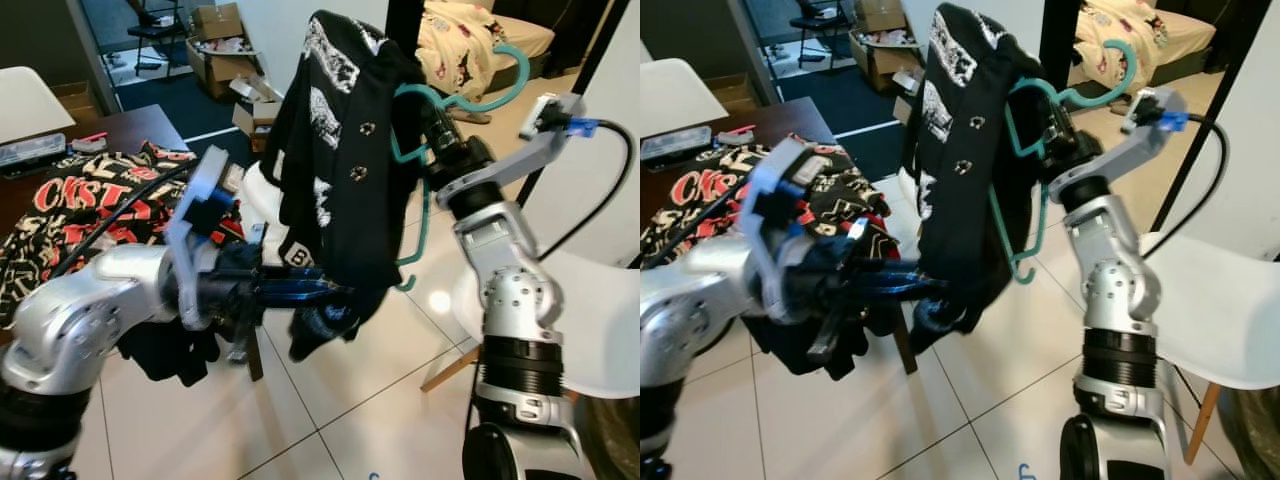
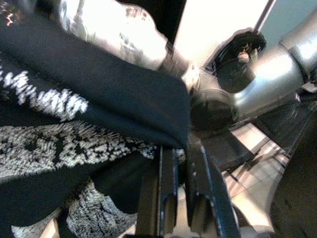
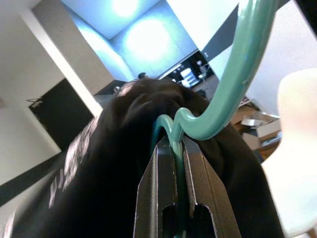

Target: Hang hanger

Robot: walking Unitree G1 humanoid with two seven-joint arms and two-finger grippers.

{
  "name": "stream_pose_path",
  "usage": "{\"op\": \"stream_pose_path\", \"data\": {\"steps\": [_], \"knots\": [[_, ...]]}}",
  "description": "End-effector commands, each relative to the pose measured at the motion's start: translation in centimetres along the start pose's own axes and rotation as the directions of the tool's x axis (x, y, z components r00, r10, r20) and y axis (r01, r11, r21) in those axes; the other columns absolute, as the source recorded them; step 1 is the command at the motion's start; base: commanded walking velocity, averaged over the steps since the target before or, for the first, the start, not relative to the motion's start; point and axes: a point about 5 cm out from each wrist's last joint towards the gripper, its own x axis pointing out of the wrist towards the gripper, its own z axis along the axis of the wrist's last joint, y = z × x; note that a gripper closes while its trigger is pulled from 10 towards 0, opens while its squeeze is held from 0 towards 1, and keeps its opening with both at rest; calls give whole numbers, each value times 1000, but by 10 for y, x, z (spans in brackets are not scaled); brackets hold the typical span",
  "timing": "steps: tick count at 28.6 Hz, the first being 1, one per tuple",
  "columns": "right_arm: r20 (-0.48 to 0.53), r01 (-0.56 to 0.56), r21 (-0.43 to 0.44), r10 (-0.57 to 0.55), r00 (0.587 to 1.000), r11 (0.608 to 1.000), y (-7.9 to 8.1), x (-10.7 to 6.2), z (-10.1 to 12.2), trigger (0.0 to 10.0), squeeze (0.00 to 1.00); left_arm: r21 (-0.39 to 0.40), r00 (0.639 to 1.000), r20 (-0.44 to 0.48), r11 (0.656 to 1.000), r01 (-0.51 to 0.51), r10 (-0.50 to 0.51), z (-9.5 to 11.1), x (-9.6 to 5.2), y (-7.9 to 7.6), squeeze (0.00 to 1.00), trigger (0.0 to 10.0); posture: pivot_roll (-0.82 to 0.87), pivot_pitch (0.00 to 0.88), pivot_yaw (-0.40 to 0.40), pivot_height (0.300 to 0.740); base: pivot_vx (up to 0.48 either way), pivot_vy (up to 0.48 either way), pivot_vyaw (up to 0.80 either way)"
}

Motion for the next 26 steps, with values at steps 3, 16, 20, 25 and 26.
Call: {"op": "stream_pose_path", "data": {"steps": [3, 16, 20, 25, 26], "knots": [[68, 20, -10, -19, 998, 1000, -1, 5, 13, 10000, 0, -79, 989, -104, 992, 96, -104, -26, 1, -16, 0, 10000, 25, 55, -5, 740, 0, 0, 0], [101, 8, -5, -8, 995, 1000, 1, 8, 20, 10000, 0, 61, 908, -228, 936, -347, 351, -64, 6, 28, 451, 10000, 21, 63, -5, 740, 0, 0, 0], [105, 6, -5, -5, 994, 1000, 1, 7, 20, 10000, 0, 62, 899, -203, 922, -383, 388, -62, 8, 32, 451, 10000, 21, 63, -5, 740, 0, 0, 0], [115, -12, -9, 13, 993, 1000, 3, 7, 23, 10000, 0, 24, 924, -173, 939, -342, 341, -57, 10, 24, 1000, 10000, 23, 58, -8, 740, 0, 0, 0], [122, -30, -11, 31, 992, 999, 4, 7, 24, 10000, 0, 14, 944, -167, 958, -288, 286, -53, 9, 17, 1000, 10000, 29, 50, -7, 740, 0, 0, 0]]}}
